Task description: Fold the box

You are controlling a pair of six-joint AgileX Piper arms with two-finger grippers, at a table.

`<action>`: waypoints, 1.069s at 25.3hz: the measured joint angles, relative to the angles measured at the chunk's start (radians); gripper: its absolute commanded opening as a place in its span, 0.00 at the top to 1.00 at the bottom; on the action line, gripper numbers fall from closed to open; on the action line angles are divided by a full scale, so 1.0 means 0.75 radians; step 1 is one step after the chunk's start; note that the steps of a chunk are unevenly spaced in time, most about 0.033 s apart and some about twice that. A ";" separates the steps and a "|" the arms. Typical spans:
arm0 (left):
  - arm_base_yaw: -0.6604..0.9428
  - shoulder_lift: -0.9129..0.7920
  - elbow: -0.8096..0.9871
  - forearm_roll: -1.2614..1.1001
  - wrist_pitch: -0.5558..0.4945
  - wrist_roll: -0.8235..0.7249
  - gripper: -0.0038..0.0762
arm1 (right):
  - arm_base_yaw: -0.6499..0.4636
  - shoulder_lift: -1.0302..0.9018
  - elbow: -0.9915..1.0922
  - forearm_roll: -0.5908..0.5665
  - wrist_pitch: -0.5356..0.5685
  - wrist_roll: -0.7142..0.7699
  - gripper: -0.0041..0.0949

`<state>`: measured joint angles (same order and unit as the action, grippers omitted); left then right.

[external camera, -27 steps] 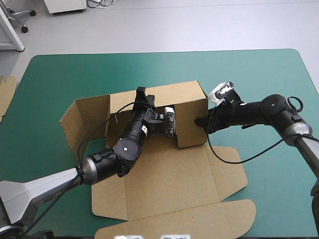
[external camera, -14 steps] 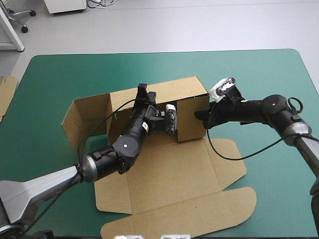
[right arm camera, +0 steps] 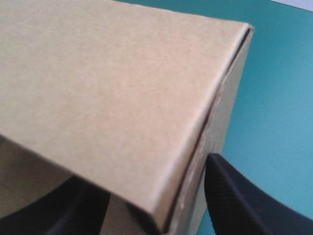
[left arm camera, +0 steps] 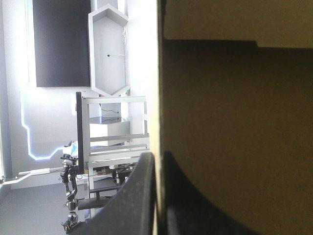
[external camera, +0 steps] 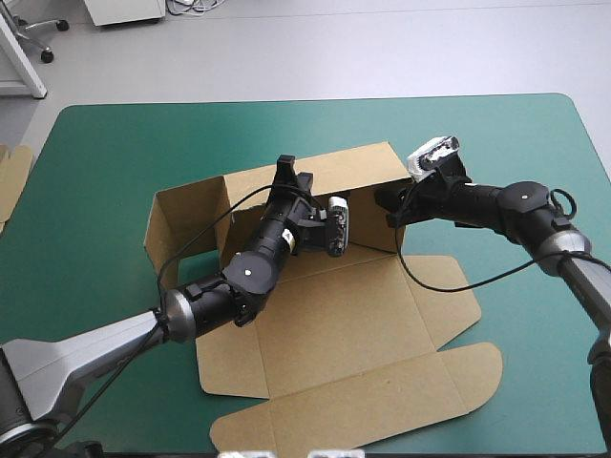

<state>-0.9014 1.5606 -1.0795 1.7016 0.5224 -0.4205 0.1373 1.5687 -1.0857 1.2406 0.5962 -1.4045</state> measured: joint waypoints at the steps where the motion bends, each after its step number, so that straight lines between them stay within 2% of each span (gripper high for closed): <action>1: 0.000 0.001 0.000 0.001 -0.003 0.000 0.97 | 0.000 0.017 0.000 0.006 0.000 0.000 0.46; 11: 0.001 0.042 -0.006 0.025 0.020 0.000 0.97 | 0.000 0.092 -0.003 0.046 -0.025 -0.003 0.78; 15: 0.001 0.050 -0.023 0.033 0.014 0.000 0.97 | -0.007 0.094 -0.003 0.053 -0.045 -0.048 0.98; 24: 0.000 0.050 -0.031 0.041 0.002 0.002 0.97 | -0.012 0.098 -0.003 0.091 -0.052 -0.074 0.99; 26: 0.000 0.050 -0.052 0.035 0.000 0.007 0.89 | -0.012 0.100 -0.003 0.098 -0.052 -0.065 0.99; 27: 0.000 0.051 -0.061 0.031 -0.004 0.006 0.77 | -0.012 0.101 -0.003 0.099 -0.052 -0.055 0.99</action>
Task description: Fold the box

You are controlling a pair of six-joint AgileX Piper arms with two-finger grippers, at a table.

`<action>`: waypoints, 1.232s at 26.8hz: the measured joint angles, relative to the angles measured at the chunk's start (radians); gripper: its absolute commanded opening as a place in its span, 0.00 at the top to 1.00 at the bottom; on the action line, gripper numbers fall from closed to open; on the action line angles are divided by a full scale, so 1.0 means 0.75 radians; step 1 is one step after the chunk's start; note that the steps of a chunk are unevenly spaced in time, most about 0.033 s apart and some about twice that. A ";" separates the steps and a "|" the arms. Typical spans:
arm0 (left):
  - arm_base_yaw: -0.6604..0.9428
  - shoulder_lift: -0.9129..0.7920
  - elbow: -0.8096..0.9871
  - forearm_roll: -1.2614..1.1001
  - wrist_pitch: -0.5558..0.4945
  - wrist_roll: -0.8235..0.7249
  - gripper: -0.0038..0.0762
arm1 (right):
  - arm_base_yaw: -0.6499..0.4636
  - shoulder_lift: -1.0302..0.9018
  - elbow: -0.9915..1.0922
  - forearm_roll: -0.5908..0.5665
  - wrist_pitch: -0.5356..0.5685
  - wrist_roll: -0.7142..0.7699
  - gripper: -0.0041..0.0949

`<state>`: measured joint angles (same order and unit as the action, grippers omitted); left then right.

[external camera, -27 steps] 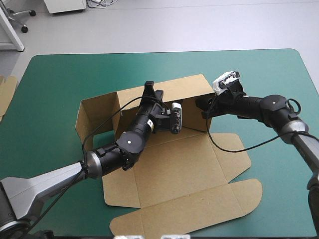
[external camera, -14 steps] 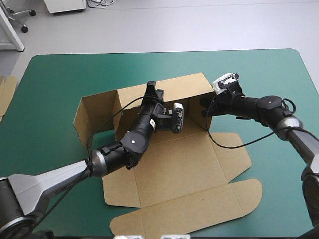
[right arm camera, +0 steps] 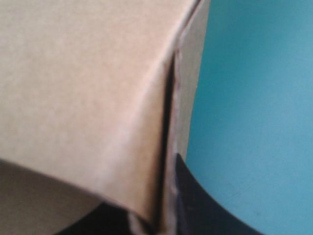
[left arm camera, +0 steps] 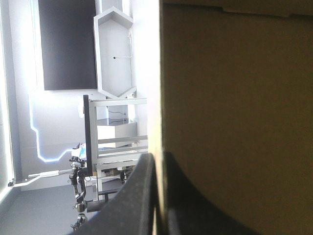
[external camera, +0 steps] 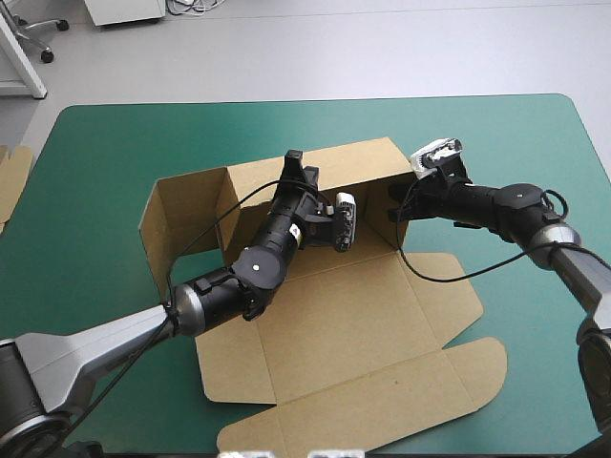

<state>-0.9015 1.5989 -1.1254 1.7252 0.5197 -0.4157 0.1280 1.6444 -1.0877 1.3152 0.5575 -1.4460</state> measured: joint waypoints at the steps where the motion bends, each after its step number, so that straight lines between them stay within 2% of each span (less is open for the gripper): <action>1: 0.000 0.001 -0.019 -0.003 -0.019 0.000 0.71 | 0.000 0.001 0.000 0.007 0.003 0.026 0.99; 2: 0.000 0.001 -0.027 -0.003 -0.035 0.000 0.59 | 0.000 0.001 0.000 0.009 0.006 0.040 0.99; 3: -0.005 0.001 -0.036 -0.003 -0.067 0.000 0.52 | 0.000 0.003 0.000 0.010 0.010 0.063 0.99; 4: -0.014 0.001 -0.036 -0.002 -0.071 0.000 0.51 | 0.000 0.003 0.000 0.010 0.010 0.081 0.99; 9: -0.082 0.000 -0.036 -0.002 -0.077 0.000 0.50 | 0.001 0.003 0.000 0.000 0.019 0.101 0.99; 15: -0.188 -0.016 -0.036 -0.002 -0.092 -0.001 0.50 | 0.013 0.003 0.000 -0.025 0.098 0.122 0.99; 21: -0.188 -0.076 -0.036 -0.004 -0.058 -0.007 0.52 | 0.013 0.003 0.000 -0.040 0.074 0.171 0.99; 33: -0.188 -0.209 -0.077 -0.005 -0.160 -0.170 0.53 | 0.014 0.001 0.000 -0.082 0.017 0.287 0.99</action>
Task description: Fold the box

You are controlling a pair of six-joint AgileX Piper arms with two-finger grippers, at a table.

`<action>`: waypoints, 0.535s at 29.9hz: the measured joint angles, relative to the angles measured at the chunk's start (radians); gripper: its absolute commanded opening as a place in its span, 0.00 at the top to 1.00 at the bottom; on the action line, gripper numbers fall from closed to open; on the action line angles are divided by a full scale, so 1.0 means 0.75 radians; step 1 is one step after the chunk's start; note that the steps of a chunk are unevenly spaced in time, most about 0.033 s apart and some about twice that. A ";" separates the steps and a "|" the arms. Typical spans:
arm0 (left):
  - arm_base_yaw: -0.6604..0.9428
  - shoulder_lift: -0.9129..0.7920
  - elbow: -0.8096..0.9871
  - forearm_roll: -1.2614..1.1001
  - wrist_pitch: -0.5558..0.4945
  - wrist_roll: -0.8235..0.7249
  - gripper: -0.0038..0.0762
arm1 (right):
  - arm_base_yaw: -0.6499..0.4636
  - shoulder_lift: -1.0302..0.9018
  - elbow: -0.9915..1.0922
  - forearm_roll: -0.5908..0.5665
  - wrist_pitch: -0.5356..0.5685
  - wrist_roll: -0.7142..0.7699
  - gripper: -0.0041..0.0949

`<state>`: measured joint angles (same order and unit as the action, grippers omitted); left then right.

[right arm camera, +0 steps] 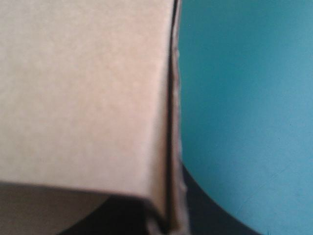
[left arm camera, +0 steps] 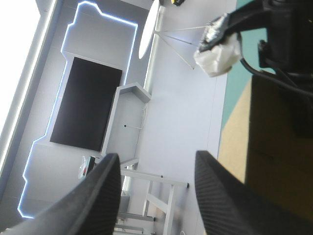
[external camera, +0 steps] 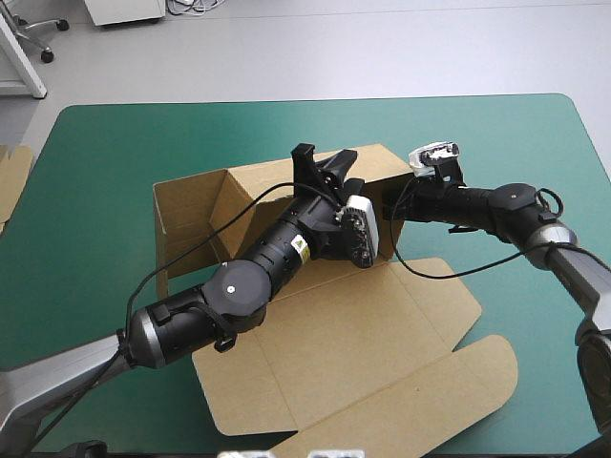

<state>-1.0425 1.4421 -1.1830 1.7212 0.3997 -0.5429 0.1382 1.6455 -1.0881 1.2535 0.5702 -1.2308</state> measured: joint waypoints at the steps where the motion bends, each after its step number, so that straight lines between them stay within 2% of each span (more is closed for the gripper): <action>1: 0.000 0.000 -0.019 0.000 -0.003 -0.011 0.53 | 0.001 0.000 -0.001 -0.016 -0.006 0.021 0.99; 8: 0.001 0.000 -0.192 0.000 -0.004 -0.030 0.53 | 0.003 -0.004 -0.011 -0.145 -0.045 0.225 0.99; 16: 0.071 -0.001 -0.354 0.000 0.058 -0.037 0.53 | 0.004 -0.004 -0.078 -0.326 -0.051 0.435 0.99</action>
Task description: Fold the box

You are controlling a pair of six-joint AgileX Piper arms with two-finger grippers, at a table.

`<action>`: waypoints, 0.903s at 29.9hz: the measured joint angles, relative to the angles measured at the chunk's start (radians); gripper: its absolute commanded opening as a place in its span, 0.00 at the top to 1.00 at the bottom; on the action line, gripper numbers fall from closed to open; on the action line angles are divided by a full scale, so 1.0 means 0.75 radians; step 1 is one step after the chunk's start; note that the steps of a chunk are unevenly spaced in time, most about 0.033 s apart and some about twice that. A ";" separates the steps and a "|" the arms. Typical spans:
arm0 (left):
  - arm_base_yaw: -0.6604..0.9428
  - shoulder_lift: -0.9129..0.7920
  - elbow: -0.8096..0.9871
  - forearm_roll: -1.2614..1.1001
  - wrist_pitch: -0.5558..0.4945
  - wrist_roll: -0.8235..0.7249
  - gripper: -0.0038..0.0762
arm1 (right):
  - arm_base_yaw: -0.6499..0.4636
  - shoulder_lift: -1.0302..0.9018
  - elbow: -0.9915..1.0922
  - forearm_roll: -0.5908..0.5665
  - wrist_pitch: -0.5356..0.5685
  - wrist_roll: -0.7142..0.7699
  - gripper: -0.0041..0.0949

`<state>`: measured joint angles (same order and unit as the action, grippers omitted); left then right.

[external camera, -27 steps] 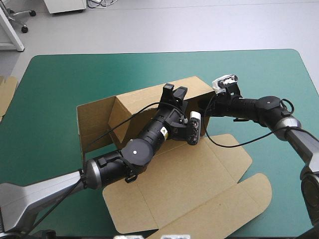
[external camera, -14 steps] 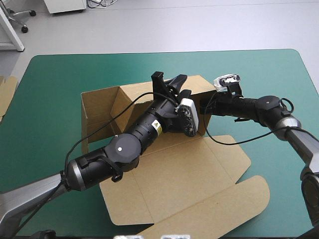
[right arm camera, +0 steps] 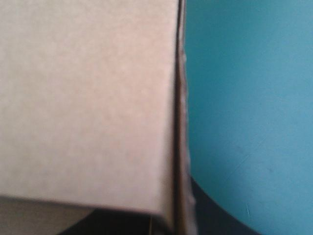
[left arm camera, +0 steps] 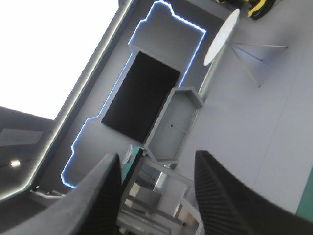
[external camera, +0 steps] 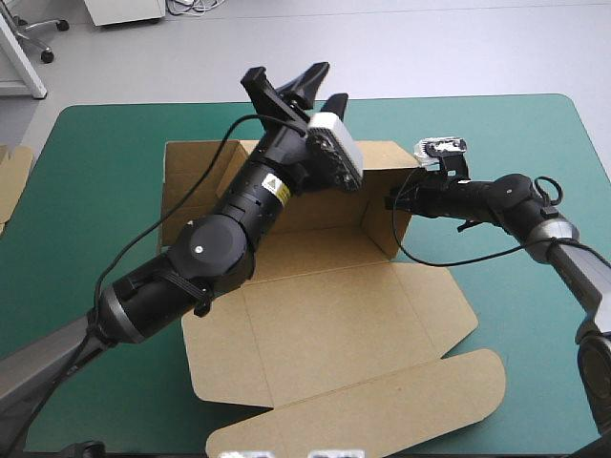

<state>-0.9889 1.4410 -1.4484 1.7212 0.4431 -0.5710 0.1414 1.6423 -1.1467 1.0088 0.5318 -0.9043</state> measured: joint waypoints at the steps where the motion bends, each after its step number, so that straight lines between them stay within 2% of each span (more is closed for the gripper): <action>1: 0.023 0.000 -0.013 0.000 0.007 -0.002 0.53 | 0.000 0.000 -0.010 -0.029 0.002 0.021 0.99; 7: 0.163 0.000 -0.083 -0.009 0.032 -0.043 0.53 | 0.000 0.004 -0.117 -0.273 0.023 0.185 0.99; 11: 0.298 0.000 -0.129 -0.140 0.068 -0.078 0.53 | 0.000 0.004 -0.169 -0.398 0.060 0.272 0.99; 20: 0.722 0.000 -0.148 -0.551 0.134 -0.078 0.55 | -0.003 0.004 -0.242 -0.586 0.156 0.445 0.99; 27: 0.991 0.000 -0.148 -0.830 0.186 0.036 0.57 | -0.084 0.004 -0.303 -0.616 0.269 0.491 0.99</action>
<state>-0.2456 1.4410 -1.5594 1.0987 0.5828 -0.5437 0.0784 1.6451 -1.3739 0.5471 0.7333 -0.5362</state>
